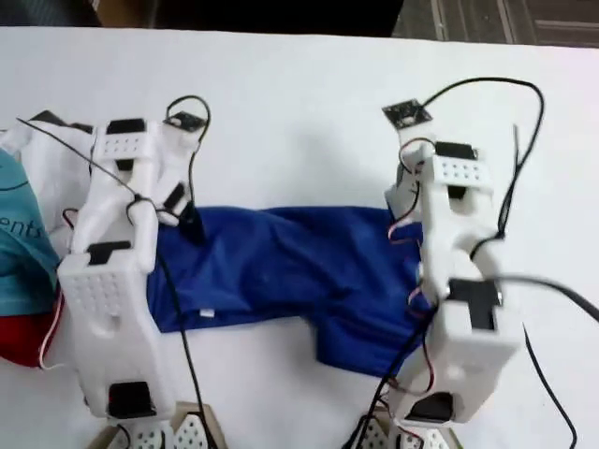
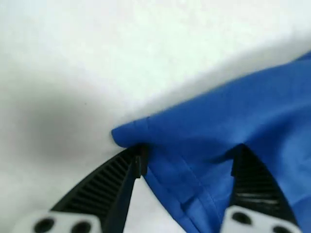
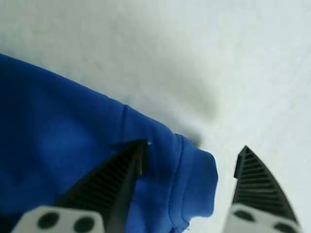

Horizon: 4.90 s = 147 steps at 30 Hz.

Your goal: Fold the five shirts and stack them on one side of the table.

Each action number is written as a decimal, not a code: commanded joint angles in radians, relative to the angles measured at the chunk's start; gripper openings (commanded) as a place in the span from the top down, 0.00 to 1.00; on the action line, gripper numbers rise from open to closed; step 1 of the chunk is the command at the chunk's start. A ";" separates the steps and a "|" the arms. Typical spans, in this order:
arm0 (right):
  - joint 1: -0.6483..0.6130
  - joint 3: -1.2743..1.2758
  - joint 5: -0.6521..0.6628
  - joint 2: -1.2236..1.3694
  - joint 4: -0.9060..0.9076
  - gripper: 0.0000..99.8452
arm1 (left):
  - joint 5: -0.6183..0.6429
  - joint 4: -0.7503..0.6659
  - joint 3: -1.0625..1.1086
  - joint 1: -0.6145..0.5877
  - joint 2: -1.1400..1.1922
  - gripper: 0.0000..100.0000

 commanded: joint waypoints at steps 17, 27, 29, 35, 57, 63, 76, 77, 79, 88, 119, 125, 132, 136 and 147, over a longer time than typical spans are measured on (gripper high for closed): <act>0.160 -0.388 0.002 0.232 0.157 0.98 | -0.002 0.241 -0.446 -0.021 0.290 0.97; 0.163 -0.391 0.002 0.108 0.180 0.98 | -0.005 0.252 -0.464 -0.043 0.120 0.76; 0.159 -0.391 0.002 0.058 0.205 0.98 | -0.028 0.252 -0.464 -0.046 0.048 0.75; 0.139 -0.387 0.002 -0.087 0.297 0.98 | -0.037 0.252 -0.463 -0.046 -0.132 0.76; 0.035 -0.262 0.127 -0.283 0.440 0.88 | 0.002 0.064 0.349 0.153 -0.644 0.84; 0.031 0.160 0.192 -0.449 0.265 0.88 | 0.003 -0.313 0.877 0.195 -0.766 0.84; 0.030 0.690 0.213 -0.593 -0.021 0.88 | -0.091 -0.391 1.049 0.086 -0.775 0.84; 0.030 0.701 0.213 -0.593 -0.031 0.88 | -0.089 -0.350 1.012 0.081 -0.776 0.84; 0.030 0.707 0.213 -0.593 -0.039 0.88 | -0.089 -0.250 0.932 0.080 -0.781 0.84; 0.030 0.707 0.212 -0.601 -0.035 0.88 | -0.092 -0.100 0.897 0.089 -0.928 0.84; -0.211 0.865 0.270 -1.311 0.196 0.88 | -0.083 -0.563 1.273 0.083 -0.930 0.84; -0.387 0.953 0.344 -1.244 0.219 0.88 | -0.086 -0.563 1.273 0.083 -0.928 0.84; -0.492 0.962 0.382 -1.035 0.199 0.88 | -0.081 -0.569 1.271 0.083 -0.928 0.84; -0.499 0.962 0.382 -0.941 0.182 0.88 | -0.081 -0.569 1.271 0.083 -0.928 0.84; -0.498 0.970 0.463 -0.898 0.173 0.82 | -0.081 -0.569 1.271 0.083 -0.928 0.84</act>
